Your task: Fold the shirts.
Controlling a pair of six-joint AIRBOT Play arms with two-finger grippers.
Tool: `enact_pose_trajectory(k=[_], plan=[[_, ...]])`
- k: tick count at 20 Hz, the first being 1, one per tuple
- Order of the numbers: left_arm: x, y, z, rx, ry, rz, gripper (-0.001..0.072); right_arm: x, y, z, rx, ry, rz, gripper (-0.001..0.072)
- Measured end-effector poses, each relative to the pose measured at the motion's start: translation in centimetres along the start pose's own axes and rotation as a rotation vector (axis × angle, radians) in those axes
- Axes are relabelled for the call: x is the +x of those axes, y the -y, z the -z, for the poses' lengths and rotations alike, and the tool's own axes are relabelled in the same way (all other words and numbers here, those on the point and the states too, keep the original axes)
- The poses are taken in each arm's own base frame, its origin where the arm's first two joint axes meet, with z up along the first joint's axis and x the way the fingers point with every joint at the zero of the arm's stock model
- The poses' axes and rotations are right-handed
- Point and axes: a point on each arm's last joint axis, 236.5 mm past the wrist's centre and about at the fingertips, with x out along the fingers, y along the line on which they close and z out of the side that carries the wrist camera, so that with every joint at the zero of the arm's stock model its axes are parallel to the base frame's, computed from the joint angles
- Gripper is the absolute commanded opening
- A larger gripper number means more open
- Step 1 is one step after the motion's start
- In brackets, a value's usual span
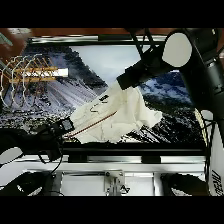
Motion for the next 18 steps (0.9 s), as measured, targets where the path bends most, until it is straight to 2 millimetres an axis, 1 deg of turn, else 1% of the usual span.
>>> enact_pose_trajectory(k=[2, 5, 7, 9, 12, 14, 18], plan=[[0.9, 0.1, -1.2, -0.018, 0.018, 0.01, 0.0056, -0.8, -1.6, -0.7, -0.048, 0.028, -0.021, 0.0072], [2.2, -0.2, -3.9, -0.097, 0.088, 0.011, 0.0056, -2.0, -3.5, -1.2, -0.093, 0.049, -0.046, 0.0072], [3.1, -0.1, -5.3, -0.151, 0.121, 0.032, 0.0056, -2.9, -4.0, -1.2, -0.104, 0.061, -0.051, 0.0072], [3.8, 0.4, -6.4, -0.194, 0.143, 0.062, 0.0056, -3.9, -4.1, -1.2, -0.108, 0.074, -0.043, 0.0073], [4.2, 0.8, -8.1, -0.259, 0.197, 0.098, 0.0056, -5.1, -3.7, -0.9, -0.106, 0.081, -0.025, 0.0072], [4.1, 1.2, -9.2, -0.3, 0.236, 0.131, 0.0056, -5.4, -3.9, -0.7, -0.106, 0.079, -0.029, 0.0073], [4.3, 2.2, -10.7, -0.363, 0.273, 0.194, 0.0056, -5.2, -5.5, -0.5, -0.091, 0.066, -0.096, 0.0073]])
